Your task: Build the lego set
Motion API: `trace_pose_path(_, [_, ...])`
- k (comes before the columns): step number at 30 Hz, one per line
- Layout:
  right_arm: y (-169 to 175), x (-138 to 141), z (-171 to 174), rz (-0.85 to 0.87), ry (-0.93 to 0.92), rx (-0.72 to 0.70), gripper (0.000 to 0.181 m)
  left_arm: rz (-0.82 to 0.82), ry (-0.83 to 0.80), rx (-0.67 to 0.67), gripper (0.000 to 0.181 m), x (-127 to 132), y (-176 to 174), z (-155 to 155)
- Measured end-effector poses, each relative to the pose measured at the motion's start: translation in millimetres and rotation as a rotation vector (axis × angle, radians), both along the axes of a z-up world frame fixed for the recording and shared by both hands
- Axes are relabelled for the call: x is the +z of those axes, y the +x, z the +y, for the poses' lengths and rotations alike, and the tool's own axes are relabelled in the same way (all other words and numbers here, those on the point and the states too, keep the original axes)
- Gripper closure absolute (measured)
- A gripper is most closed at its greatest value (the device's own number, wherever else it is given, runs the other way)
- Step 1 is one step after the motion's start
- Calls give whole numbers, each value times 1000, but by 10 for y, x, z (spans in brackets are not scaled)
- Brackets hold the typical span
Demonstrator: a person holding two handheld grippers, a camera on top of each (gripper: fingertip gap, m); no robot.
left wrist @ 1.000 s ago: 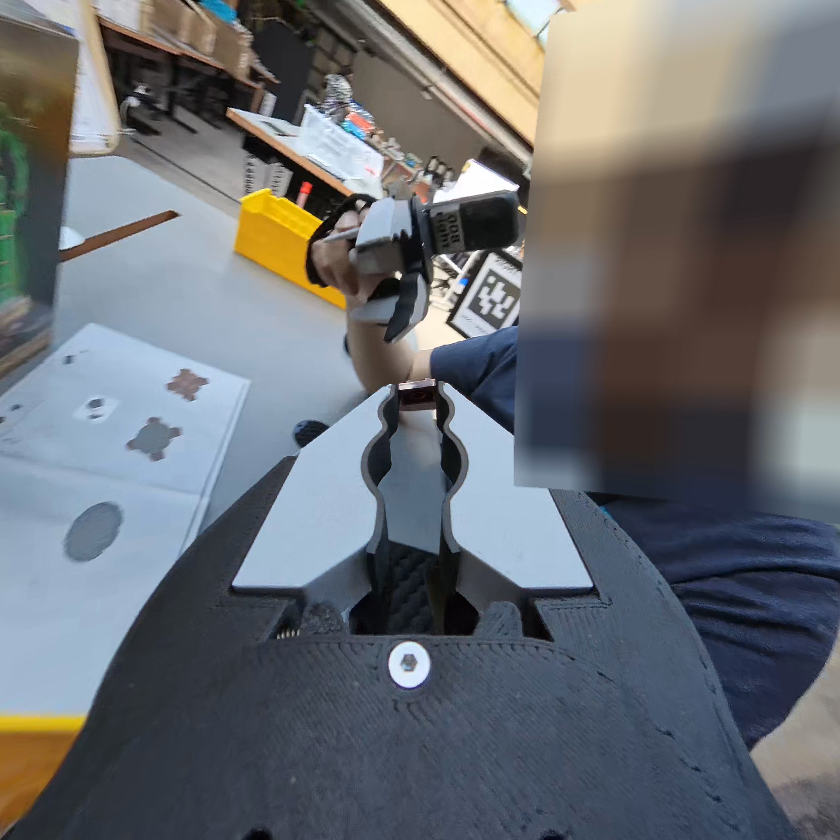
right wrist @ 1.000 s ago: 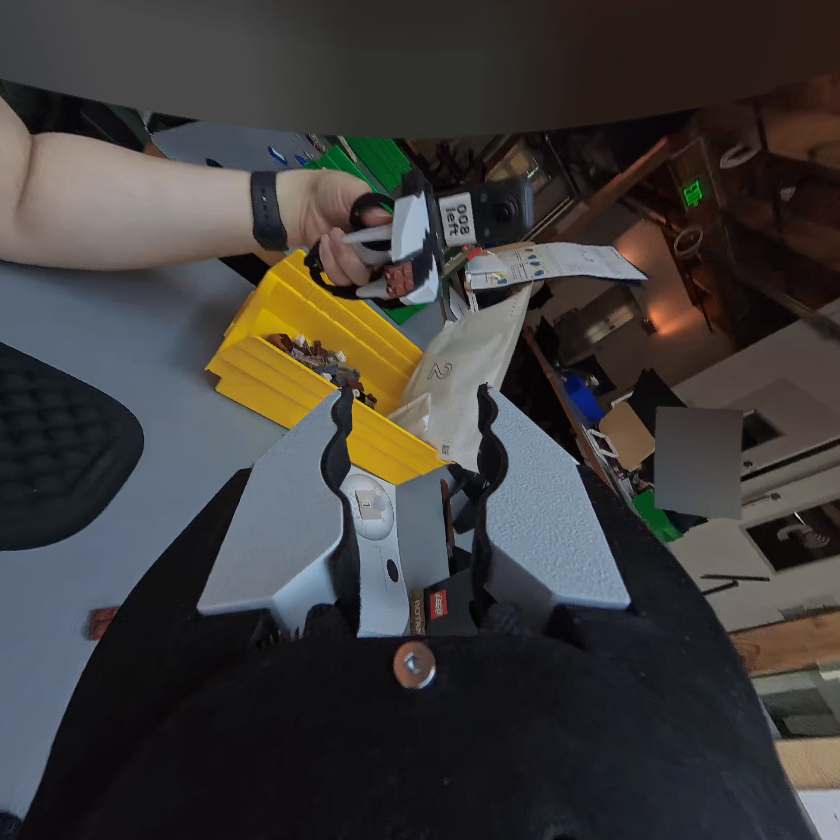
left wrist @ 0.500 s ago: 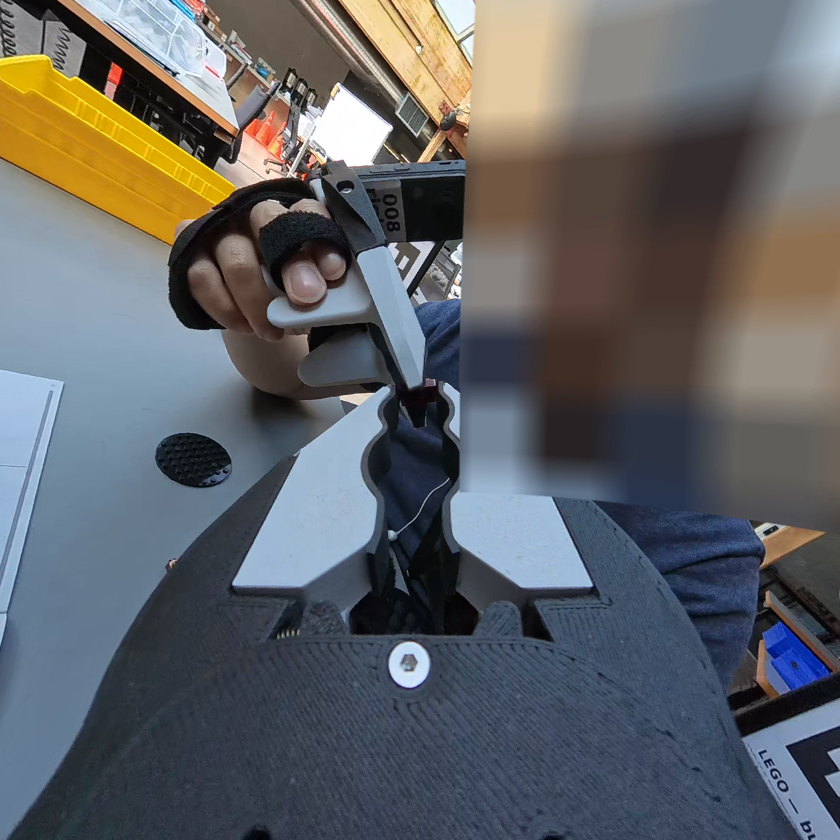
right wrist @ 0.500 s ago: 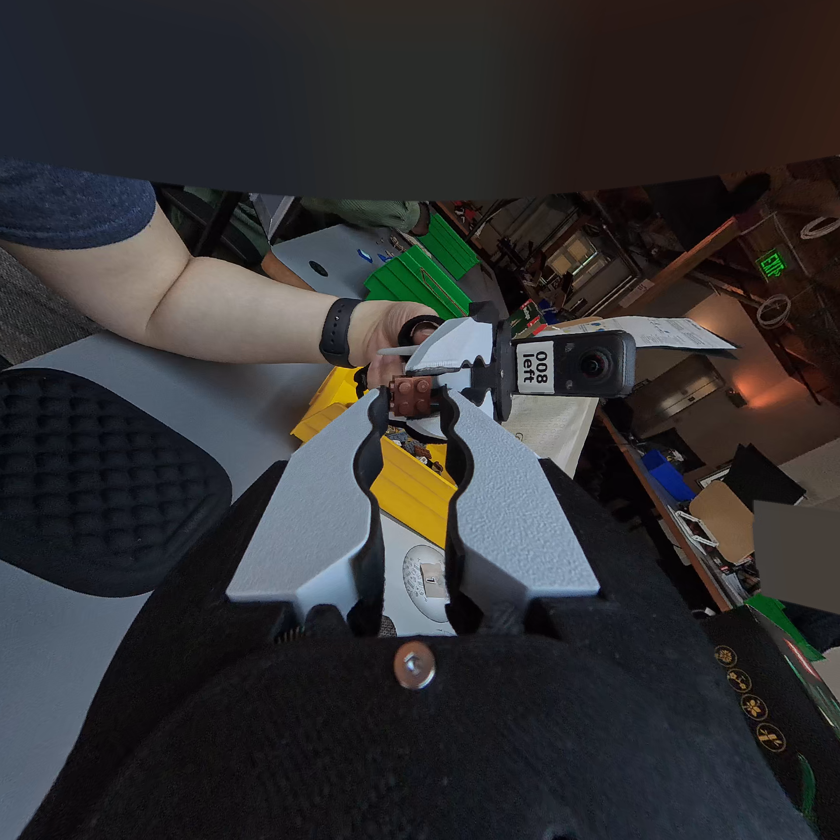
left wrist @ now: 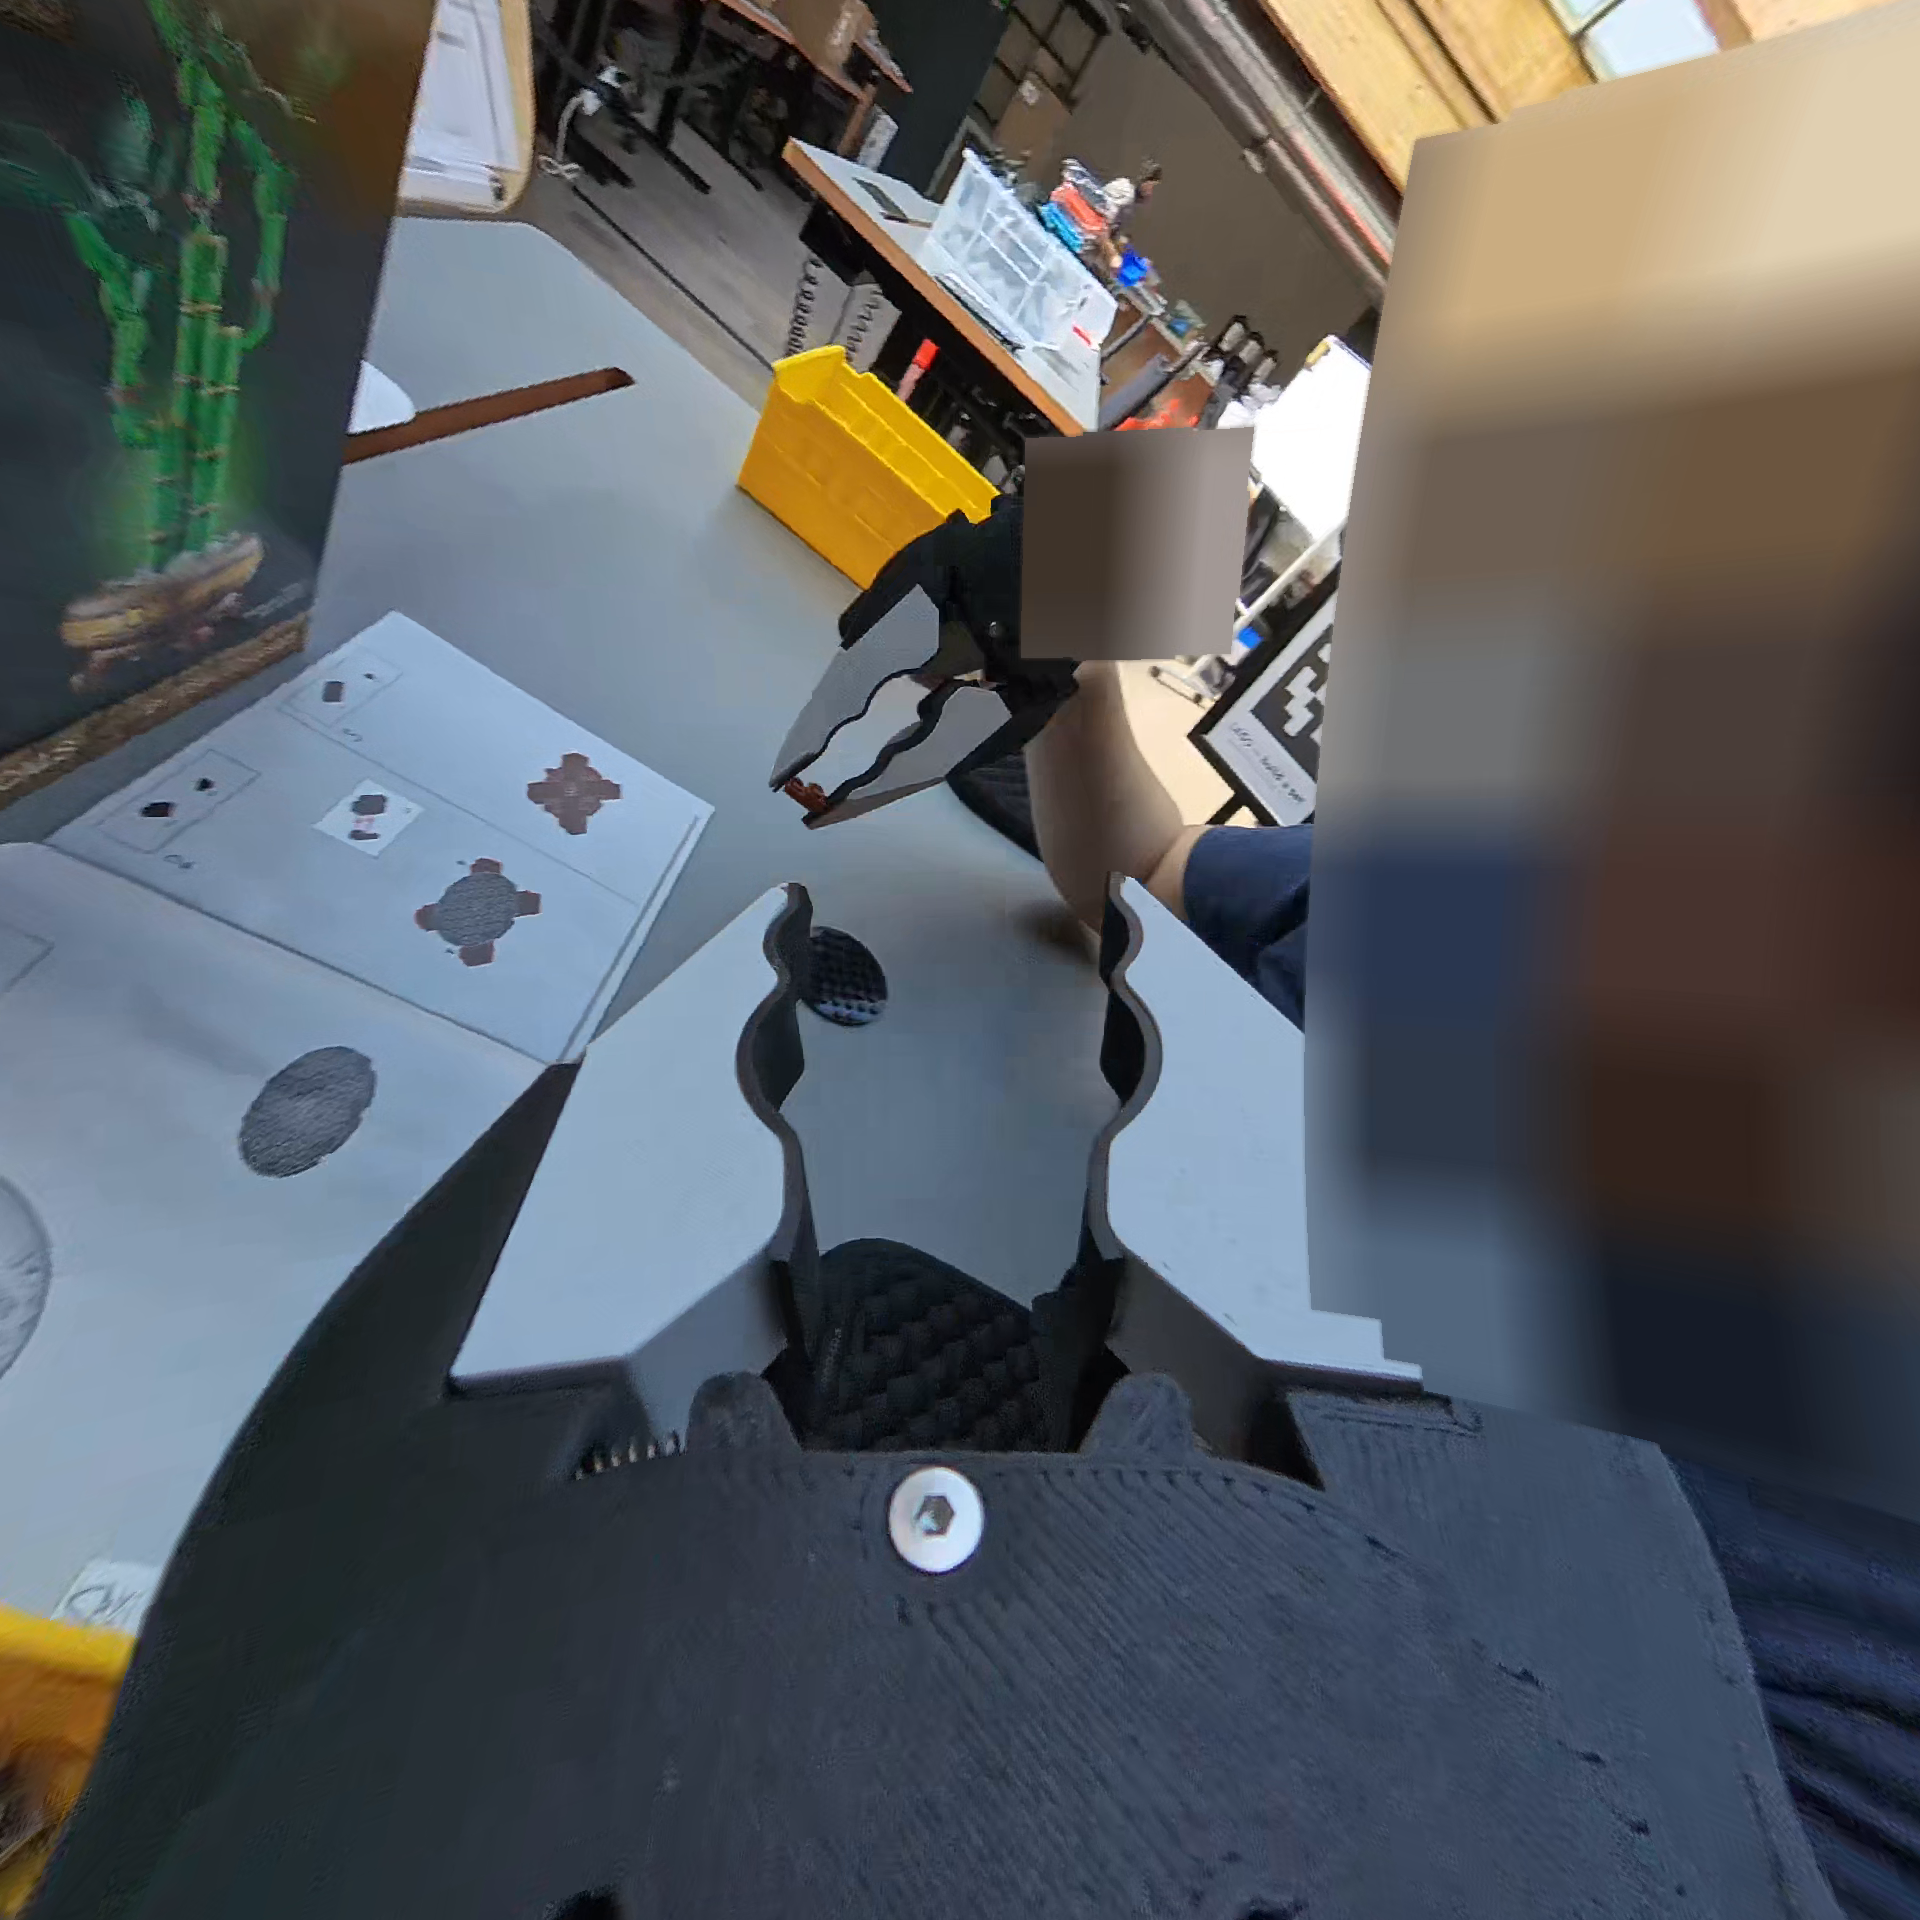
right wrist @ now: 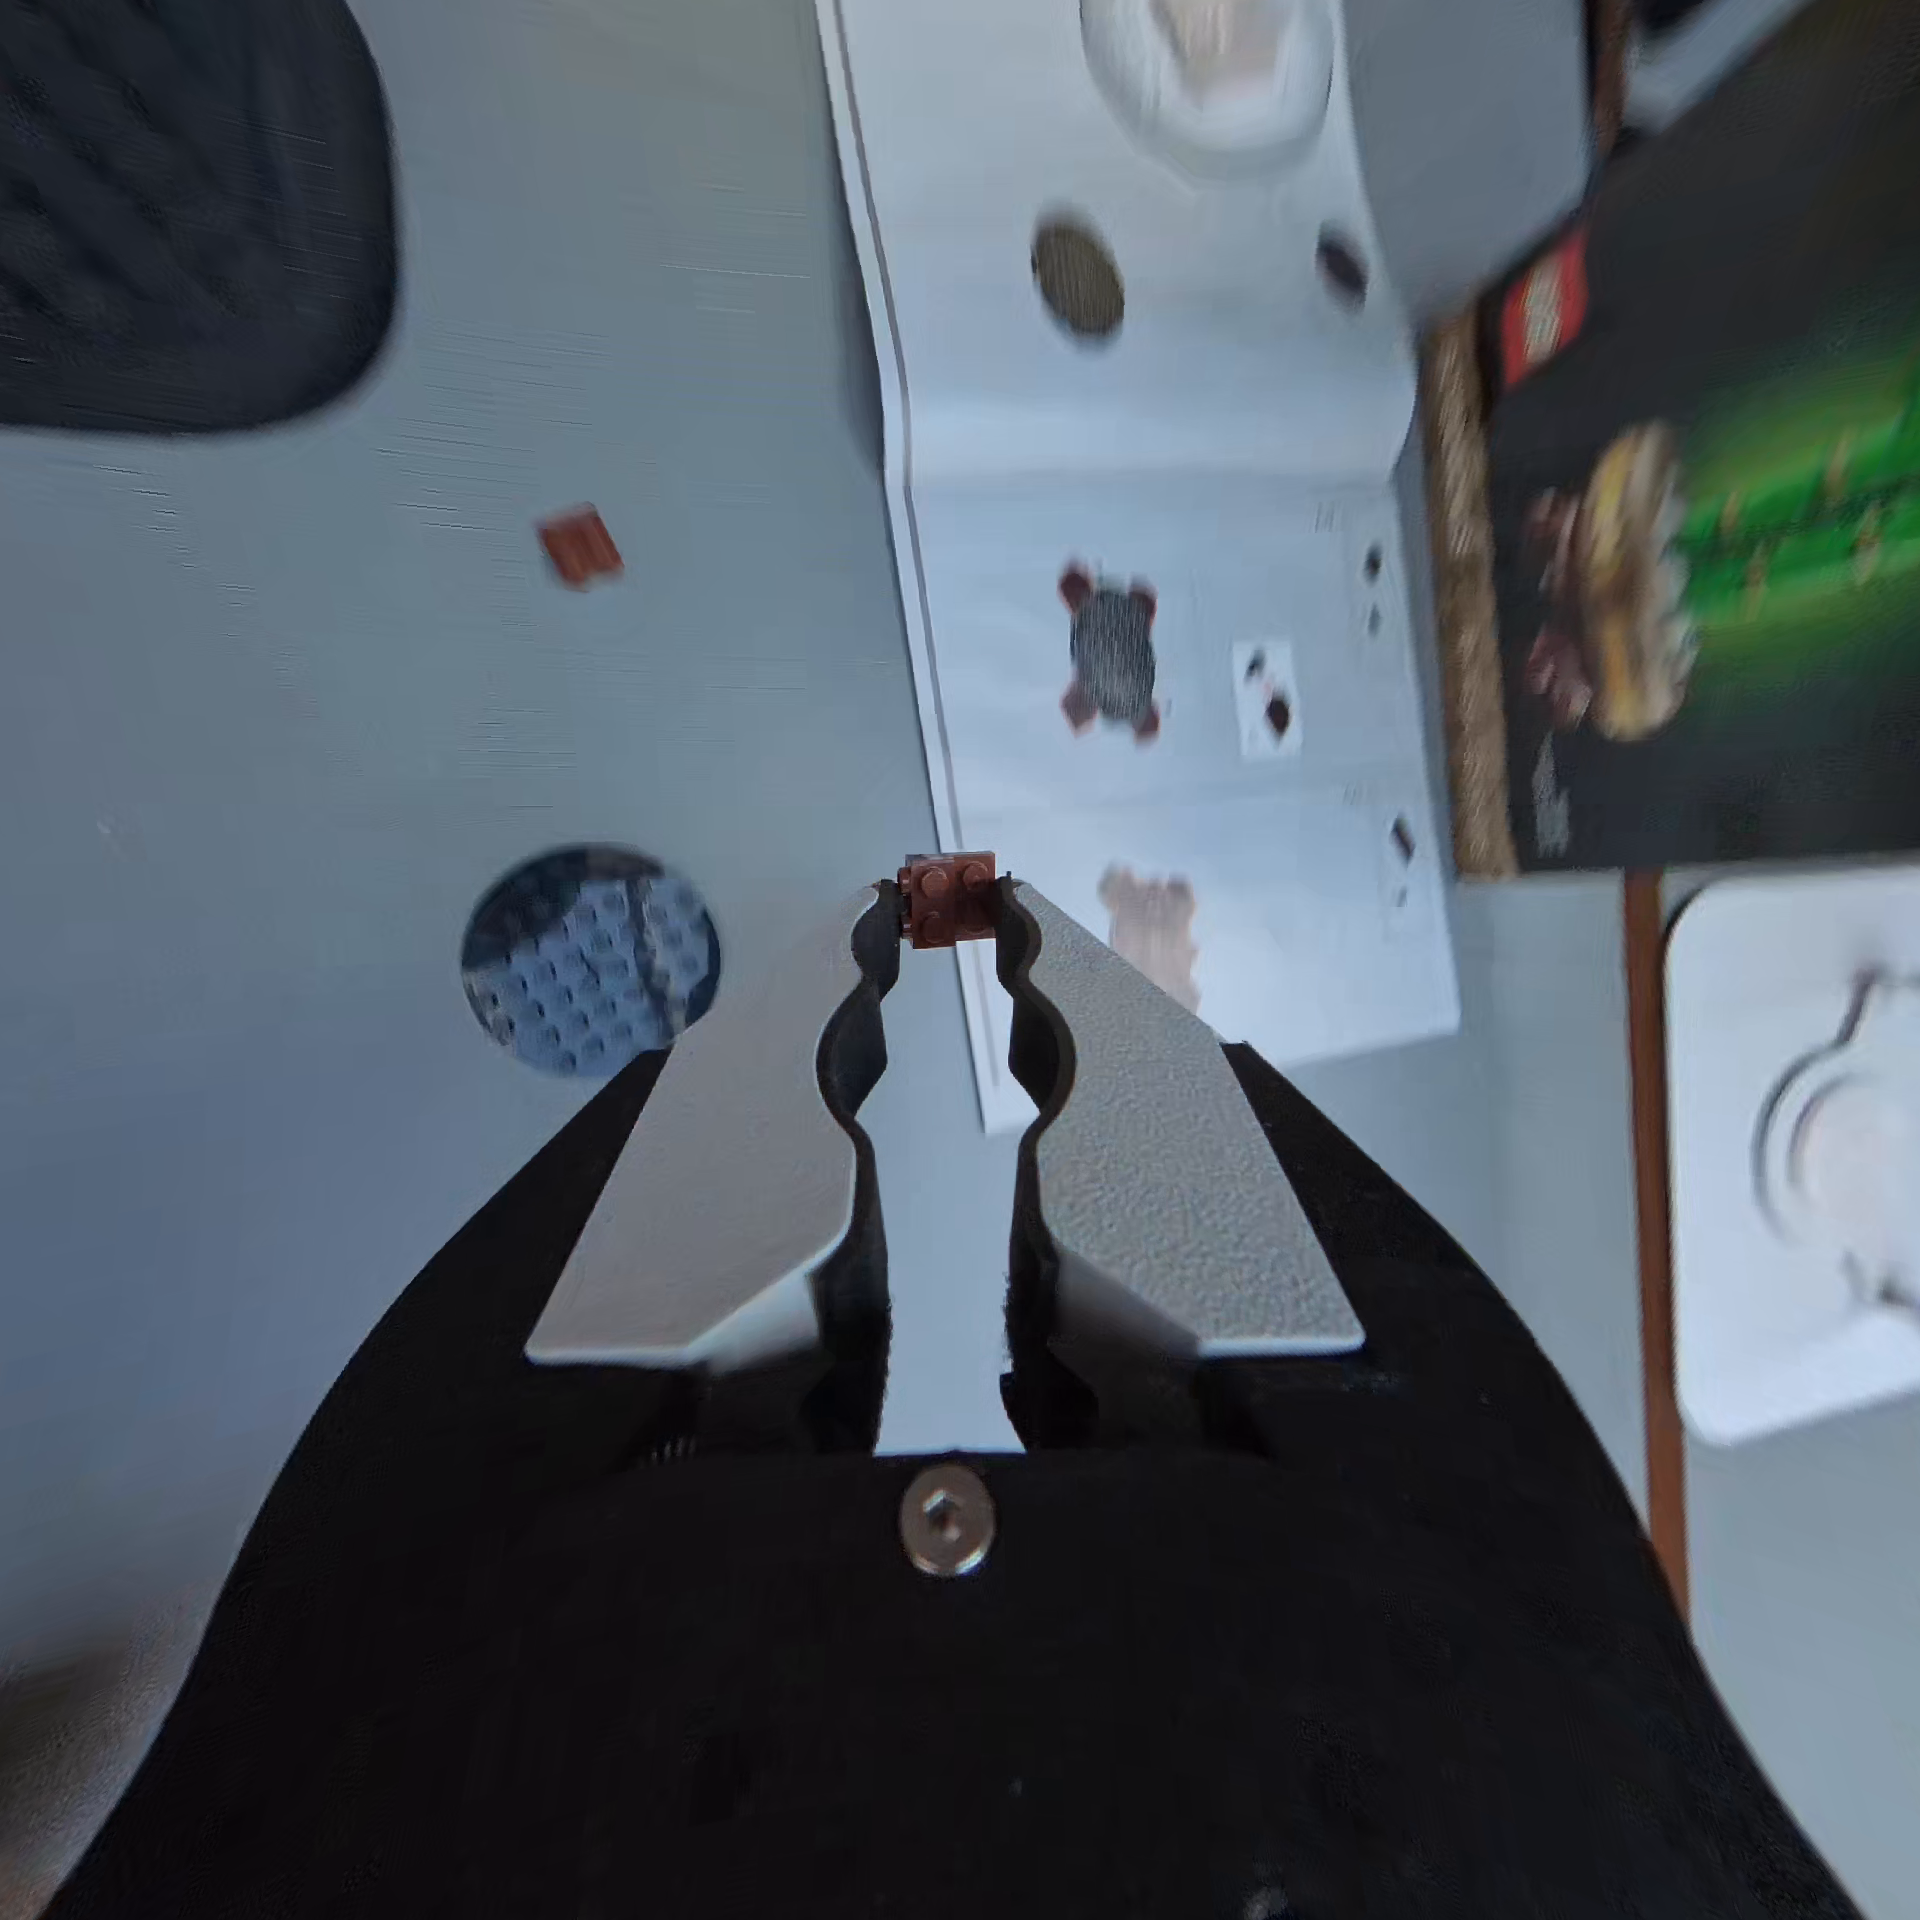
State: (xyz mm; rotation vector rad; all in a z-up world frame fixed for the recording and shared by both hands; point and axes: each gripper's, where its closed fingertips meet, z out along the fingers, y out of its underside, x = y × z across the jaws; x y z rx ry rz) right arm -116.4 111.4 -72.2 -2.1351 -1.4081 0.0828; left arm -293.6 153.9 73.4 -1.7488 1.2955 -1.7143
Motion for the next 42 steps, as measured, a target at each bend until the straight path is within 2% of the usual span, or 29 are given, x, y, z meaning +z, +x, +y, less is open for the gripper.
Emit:
trace_pose_path(1, [270,-187,-80,-66,-65,-90,164,21,33,49,127,2,-32,55])
trace_pose_path(3, [578,-417,-252,-97,-138,-192,164,55,87,118,126,14,-92,115])
trace_pose_path(5, [709,-518,-341,-63,-166,-272,164,76,127,164,128,40,-142,132])
trace_pose_path(14, [917,-783,-503,-76,-283,-406,164,165,255,241,130,30,-238,89])
trace_pose_path(20, [948,-849,-543,-79,-315,-413,163,226,264,263,131,-81,-228,157])
trace_pose_path(29, [946,-848,-534,-67,-309,-401,164,240,297,367,133,-39,-389,343])
trace_pose_path(42, [924,-768,-550,-34,-291,-382,154,215,367,561,132,228,-934,501])
